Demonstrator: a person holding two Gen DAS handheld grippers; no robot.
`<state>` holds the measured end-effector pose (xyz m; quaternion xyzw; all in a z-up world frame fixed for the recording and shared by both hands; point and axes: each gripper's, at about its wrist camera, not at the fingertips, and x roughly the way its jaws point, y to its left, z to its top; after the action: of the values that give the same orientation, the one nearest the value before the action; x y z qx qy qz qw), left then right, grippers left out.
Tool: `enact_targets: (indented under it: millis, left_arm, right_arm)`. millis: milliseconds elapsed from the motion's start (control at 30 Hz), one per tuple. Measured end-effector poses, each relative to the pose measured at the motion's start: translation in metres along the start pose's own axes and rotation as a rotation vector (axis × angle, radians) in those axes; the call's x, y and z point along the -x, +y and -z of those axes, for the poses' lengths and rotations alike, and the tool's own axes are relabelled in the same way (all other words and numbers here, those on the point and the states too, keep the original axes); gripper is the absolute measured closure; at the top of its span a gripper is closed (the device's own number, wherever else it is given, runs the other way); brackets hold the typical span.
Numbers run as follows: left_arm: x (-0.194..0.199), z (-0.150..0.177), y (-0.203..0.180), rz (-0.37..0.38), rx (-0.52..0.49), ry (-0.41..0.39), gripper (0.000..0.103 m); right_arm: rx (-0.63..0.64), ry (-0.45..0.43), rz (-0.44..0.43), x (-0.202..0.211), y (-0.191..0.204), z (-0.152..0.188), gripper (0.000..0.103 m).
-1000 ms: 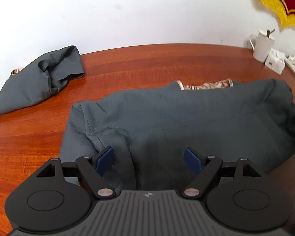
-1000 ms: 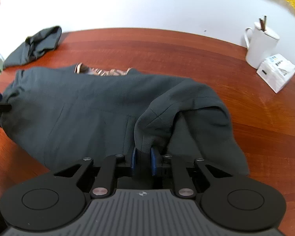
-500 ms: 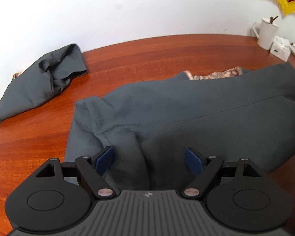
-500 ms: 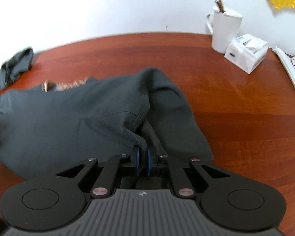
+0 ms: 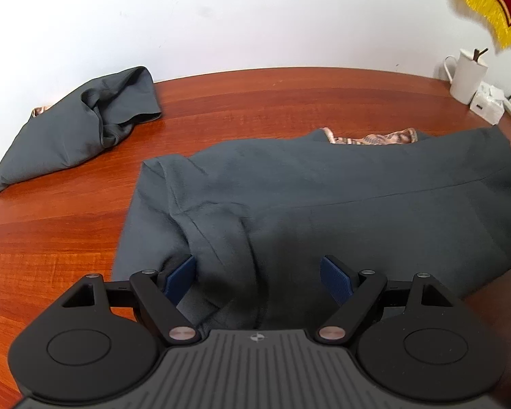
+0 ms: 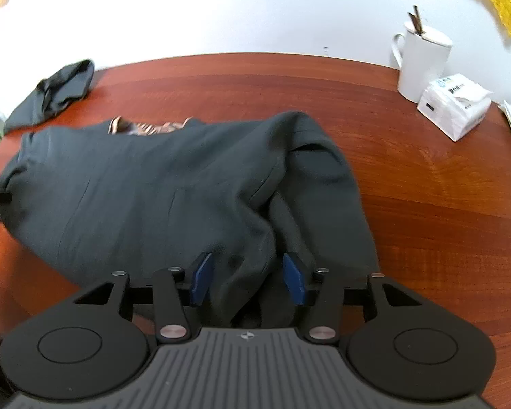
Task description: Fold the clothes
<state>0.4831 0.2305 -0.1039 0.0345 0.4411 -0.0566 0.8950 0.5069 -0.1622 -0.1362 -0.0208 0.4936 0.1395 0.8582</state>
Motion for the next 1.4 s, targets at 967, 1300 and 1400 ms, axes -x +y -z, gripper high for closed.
enact_targets:
  millis: [967,1300,1400]
  left_arm:
    - [0.008,-0.016,-0.006,0.021,0.006,-0.014,0.020]
    - [0.010,-0.040,-0.025,0.048,-0.060,-0.032,0.012]
    - [0.006,-0.044,-0.031,0.052,-0.077,-0.020,0.010]
  right_arm:
    - [0.030,-0.022,0.033,0.034,-0.002,-0.006,0.061]
    - [0.101,-0.100,-0.006,0.024,0.027,-0.045,0.045]
    - [0.123,-0.107,-0.029,0.017,0.038,-0.056,0.041]
